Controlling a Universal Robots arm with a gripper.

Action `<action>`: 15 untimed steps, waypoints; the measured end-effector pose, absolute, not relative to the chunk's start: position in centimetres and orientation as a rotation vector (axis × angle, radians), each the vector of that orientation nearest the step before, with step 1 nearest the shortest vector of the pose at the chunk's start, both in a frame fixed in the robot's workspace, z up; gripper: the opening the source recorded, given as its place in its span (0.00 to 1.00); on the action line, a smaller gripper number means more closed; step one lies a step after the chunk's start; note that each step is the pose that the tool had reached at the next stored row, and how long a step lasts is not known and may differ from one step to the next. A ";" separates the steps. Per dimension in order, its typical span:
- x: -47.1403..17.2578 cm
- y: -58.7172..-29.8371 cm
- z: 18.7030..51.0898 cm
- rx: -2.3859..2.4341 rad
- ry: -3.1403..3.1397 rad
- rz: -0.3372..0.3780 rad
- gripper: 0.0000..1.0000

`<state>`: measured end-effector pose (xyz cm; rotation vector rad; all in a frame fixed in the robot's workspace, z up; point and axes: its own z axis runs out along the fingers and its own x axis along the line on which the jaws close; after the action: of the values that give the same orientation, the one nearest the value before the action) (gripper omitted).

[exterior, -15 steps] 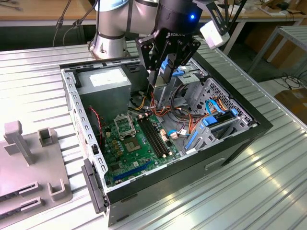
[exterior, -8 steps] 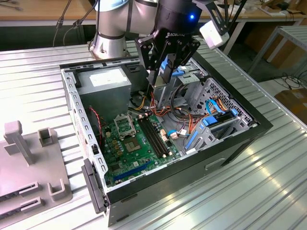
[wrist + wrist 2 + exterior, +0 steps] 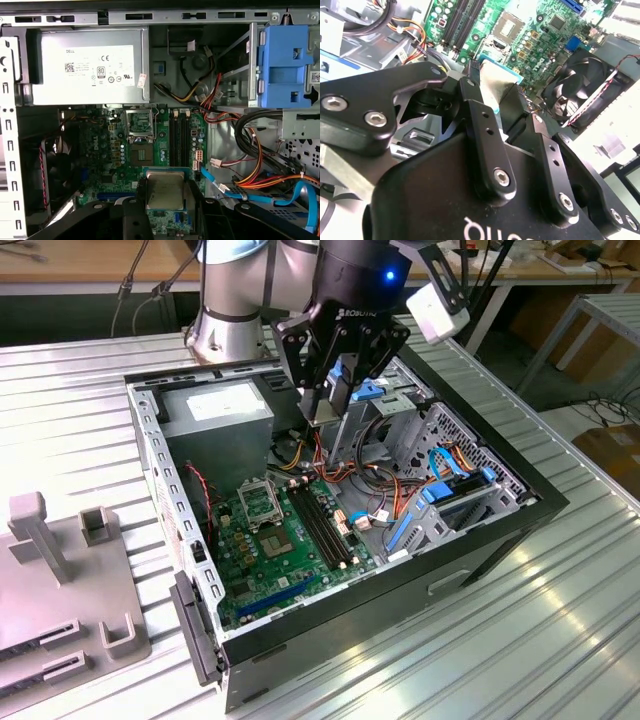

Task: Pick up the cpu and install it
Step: 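Pick up the cpu and move it towards the insertion slot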

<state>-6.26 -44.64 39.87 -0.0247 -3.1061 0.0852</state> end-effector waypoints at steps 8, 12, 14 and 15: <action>-6.6 -44.7 39.8 -0.025 -3.107 0.085 0.42; -6.6 -44.7 39.8 -0.025 -3.107 0.085 0.42; -6.6 -44.7 39.8 -0.025 -3.107 0.085 0.42; -6.6 -44.7 39.8 -0.025 -3.107 0.085 0.42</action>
<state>-6.60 -44.74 39.82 -0.0248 -3.1065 0.0851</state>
